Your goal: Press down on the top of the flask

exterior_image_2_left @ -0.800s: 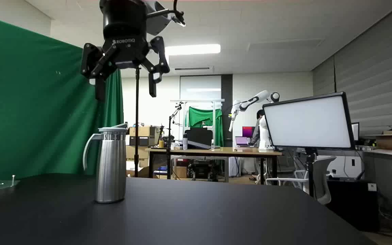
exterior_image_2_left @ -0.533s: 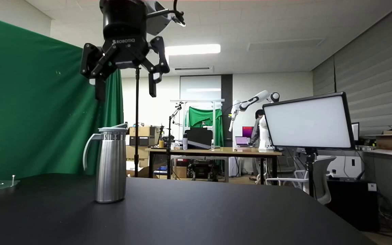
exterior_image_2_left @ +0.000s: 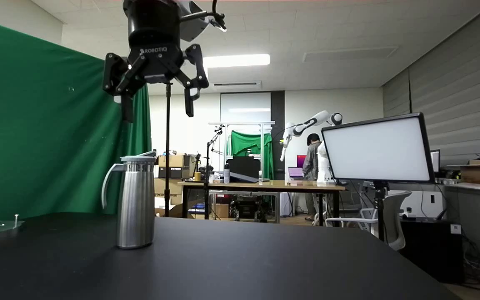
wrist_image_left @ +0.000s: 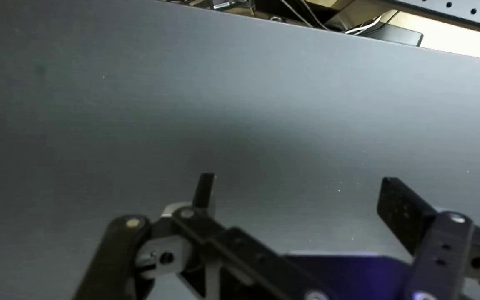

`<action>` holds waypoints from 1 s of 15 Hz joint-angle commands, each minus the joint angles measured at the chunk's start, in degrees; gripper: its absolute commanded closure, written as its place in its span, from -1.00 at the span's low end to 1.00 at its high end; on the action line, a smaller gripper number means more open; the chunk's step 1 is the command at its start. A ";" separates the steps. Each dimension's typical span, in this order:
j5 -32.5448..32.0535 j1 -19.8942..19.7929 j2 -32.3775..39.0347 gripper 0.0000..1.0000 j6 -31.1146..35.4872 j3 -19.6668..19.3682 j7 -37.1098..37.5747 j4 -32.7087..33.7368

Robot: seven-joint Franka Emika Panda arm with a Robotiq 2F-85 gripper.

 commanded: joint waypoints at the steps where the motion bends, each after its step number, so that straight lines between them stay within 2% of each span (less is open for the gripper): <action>1: 2.81 2.46 2.31 -1.00 1.62 1.07 0.10 5.78; 4: 5.68 5.32 5.28 -1.00 1.88 3.27 0.91 12.09; 5: 6.62 6.25 6.61 -0.50 2.07 4.15 1.30 14.26; 6: 7.51 7.16 8.01 -0.48 2.17 5.13 1.81 16.47; 10: 10.10 9.68 15.16 0.11 3.15 8.52 3.33 24.94; 15: 13.14 10.99 25.48 0.80 1.45 11.52 4.54 34.64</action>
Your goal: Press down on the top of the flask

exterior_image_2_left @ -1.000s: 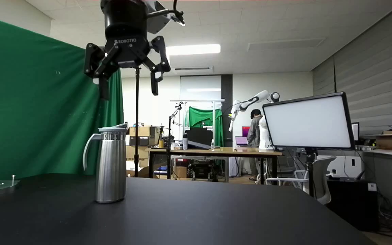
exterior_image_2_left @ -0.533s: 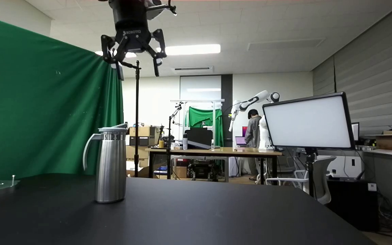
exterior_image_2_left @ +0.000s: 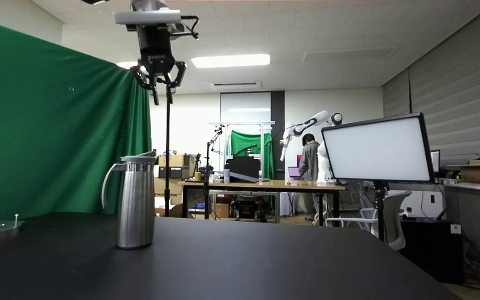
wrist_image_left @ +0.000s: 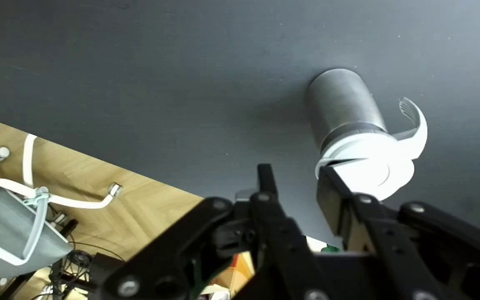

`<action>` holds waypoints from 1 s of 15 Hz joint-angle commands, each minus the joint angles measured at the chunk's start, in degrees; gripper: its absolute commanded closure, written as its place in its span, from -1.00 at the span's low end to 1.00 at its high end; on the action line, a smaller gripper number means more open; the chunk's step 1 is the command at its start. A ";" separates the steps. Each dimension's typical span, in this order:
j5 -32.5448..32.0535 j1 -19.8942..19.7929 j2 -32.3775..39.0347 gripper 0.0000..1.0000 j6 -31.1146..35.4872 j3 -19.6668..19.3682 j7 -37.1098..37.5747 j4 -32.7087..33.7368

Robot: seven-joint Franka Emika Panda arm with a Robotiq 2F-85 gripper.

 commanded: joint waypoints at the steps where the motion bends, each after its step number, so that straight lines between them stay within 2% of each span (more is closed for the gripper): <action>1: 2.78 0.59 8.89 0.92 -2.66 1.54 1.51 9.24; 3: 5.84 0.76 12.01 1.00 -4.38 2.20 -0.66 12.47; 8: 12.41 -0.14 15.88 1.00 -8.59 3.69 -4.00 17.25; 9: 11.66 -0.33 16.07 1.00 -9.61 3.70 -2.19 17.52; 10: 10.77 -0.15 14.86 0.98 -6.55 3.99 -2.62 14.70; 15: 10.80 -0.42 15.39 0.98 -7.85 3.97 -2.61 15.57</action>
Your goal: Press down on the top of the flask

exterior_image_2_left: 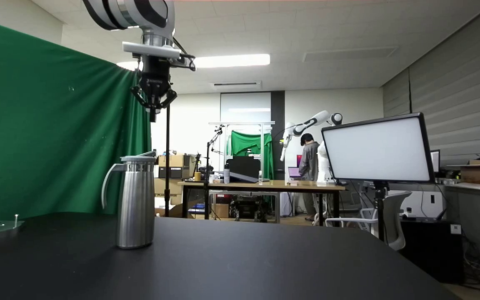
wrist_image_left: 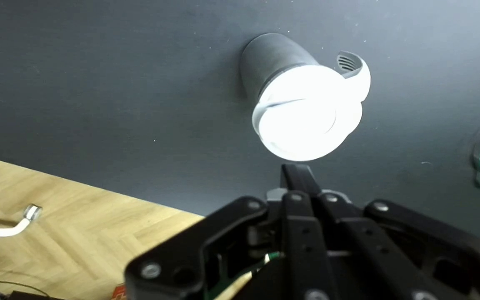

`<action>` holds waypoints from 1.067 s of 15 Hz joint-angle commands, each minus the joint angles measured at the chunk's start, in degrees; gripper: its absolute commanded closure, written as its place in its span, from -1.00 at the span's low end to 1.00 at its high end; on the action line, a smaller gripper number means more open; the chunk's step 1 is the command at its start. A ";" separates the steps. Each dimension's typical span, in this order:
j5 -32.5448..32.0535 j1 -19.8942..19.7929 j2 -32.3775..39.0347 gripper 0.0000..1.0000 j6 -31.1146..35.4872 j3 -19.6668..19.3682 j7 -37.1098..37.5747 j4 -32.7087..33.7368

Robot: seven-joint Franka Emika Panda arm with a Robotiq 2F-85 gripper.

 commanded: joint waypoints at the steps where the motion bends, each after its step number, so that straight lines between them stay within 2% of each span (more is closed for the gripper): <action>1: -0.05 -0.74 0.02 0.98 -0.24 0.76 0.06 0.15; 16: -3.13 -0.96 6.93 1.00 1.73 1.46 1.37 1.34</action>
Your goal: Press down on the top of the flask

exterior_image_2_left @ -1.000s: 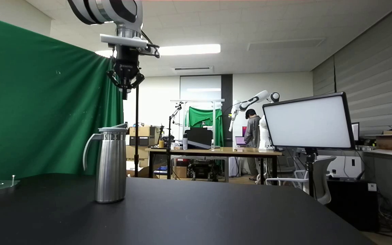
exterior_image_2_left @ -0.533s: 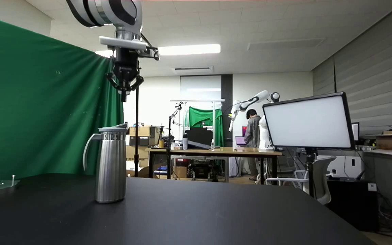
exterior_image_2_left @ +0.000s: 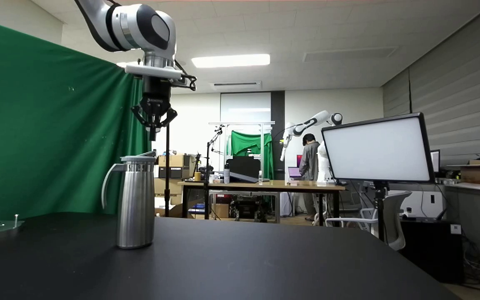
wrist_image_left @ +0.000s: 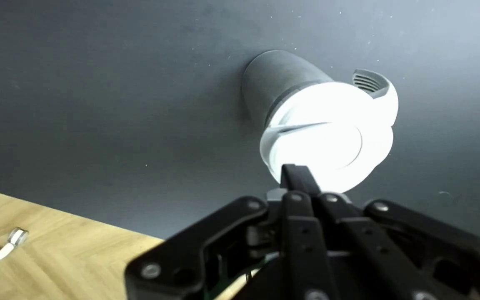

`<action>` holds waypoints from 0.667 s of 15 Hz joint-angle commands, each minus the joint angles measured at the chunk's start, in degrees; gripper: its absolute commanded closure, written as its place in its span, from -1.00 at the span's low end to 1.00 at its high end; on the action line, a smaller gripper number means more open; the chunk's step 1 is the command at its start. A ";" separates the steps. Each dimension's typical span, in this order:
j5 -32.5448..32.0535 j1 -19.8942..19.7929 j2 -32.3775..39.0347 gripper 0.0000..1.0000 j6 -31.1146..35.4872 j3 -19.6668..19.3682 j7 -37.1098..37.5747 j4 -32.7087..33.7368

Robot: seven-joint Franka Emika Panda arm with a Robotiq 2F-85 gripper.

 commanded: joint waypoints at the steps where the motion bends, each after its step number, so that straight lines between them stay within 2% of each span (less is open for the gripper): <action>1: -1.74 -0.89 1.72 1.00 -0.36 0.80 1.47 1.35; 10: -1.97 -1.38 4.54 1.00 -0.64 0.94 1.45 1.18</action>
